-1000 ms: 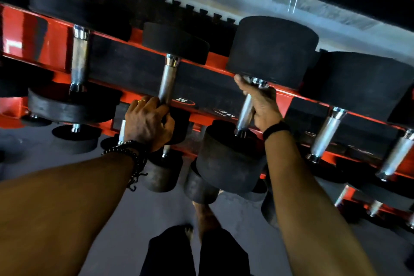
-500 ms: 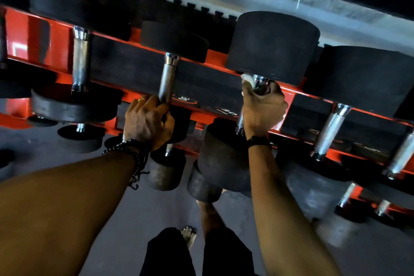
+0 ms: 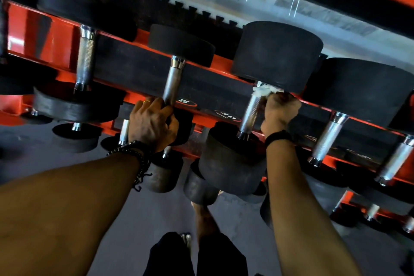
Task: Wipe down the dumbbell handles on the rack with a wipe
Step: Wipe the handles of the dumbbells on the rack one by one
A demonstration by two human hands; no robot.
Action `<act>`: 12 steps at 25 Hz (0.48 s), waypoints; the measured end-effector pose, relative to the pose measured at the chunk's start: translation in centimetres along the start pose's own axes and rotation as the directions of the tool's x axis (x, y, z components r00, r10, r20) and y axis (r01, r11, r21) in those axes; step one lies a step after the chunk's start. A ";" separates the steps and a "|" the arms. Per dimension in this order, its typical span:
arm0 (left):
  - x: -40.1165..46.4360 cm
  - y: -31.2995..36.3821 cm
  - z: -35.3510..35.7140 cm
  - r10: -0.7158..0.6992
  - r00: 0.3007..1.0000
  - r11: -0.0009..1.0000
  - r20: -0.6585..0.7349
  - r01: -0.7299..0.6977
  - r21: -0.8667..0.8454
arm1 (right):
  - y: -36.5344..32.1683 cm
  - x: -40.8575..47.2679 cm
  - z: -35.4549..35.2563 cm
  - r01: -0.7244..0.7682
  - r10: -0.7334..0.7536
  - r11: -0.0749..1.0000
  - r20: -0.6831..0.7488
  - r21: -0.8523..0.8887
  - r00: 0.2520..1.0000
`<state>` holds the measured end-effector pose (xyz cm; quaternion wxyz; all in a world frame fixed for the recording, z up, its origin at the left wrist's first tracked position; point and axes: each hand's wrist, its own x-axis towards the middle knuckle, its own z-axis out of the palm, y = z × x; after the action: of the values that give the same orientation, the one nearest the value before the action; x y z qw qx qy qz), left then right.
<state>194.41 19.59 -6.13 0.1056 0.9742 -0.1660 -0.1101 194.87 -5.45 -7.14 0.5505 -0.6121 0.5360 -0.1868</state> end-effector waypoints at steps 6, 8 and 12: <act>0.0 -0.1 0.1 0.003 1.000 1.000 -0.006 -0.003 -0.011 | -0.7 -1.9 1.6 -0.098 0.126 0.985 0.201 -0.142 0.972; 0.0 0.0 0.2 0.004 1.000 1.000 -0.025 -0.004 -0.004 | -1.8 -0.2 1.0 -0.283 0.271 0.959 0.378 -0.026 0.885; -0.1 -0.2 0.1 0.008 1.000 1.000 -0.015 -0.008 0.008 | -0.6 -2.7 1.2 -0.059 0.124 0.963 0.236 -0.264 0.964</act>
<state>194.32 19.81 -6.25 0.1034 0.9748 -0.1695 -0.1017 195.20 -2.67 -6.00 0.5389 -0.6706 0.5096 -0.0119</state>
